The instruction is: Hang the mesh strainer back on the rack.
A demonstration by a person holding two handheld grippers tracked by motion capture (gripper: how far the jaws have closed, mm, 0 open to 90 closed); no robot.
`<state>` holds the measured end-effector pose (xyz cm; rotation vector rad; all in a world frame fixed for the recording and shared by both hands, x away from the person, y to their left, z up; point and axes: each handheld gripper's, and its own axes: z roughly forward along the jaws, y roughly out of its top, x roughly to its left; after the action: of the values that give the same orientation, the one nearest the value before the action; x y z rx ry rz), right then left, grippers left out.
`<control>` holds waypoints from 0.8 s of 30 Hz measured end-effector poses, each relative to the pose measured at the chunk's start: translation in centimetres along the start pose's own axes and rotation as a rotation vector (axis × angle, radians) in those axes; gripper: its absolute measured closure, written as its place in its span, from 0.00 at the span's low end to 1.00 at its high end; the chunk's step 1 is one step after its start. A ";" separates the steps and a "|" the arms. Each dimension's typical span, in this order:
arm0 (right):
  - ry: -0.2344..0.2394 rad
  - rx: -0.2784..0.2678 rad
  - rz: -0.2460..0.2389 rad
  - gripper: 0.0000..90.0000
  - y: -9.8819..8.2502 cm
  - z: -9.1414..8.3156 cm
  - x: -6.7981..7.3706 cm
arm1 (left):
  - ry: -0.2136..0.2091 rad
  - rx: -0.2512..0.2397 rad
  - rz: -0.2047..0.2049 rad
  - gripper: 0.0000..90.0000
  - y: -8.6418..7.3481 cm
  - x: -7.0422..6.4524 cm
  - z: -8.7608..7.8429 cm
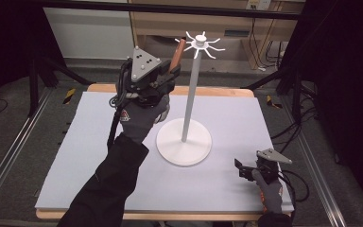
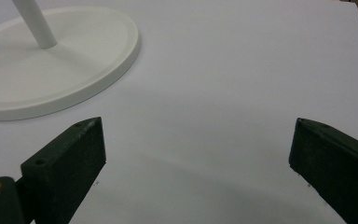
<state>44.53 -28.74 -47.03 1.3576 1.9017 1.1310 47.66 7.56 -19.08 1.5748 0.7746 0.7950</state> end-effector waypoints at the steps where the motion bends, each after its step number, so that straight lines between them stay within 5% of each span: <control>1: 0.001 -0.001 0.001 0.05 0.0 0.0 0.0 | -0.001 0.003 -0.001 0.78 -0.1 0.0 0.1; 24: 0.001 0.002 -0.002 0.05 0.0 0.0 0.0 | -0.018 0.028 -0.020 0.77 -0.9 0.0 1.0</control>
<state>44.57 -28.75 -47.05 1.3567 1.9050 1.1288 48.49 7.11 -20.09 1.5953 0.7901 0.7576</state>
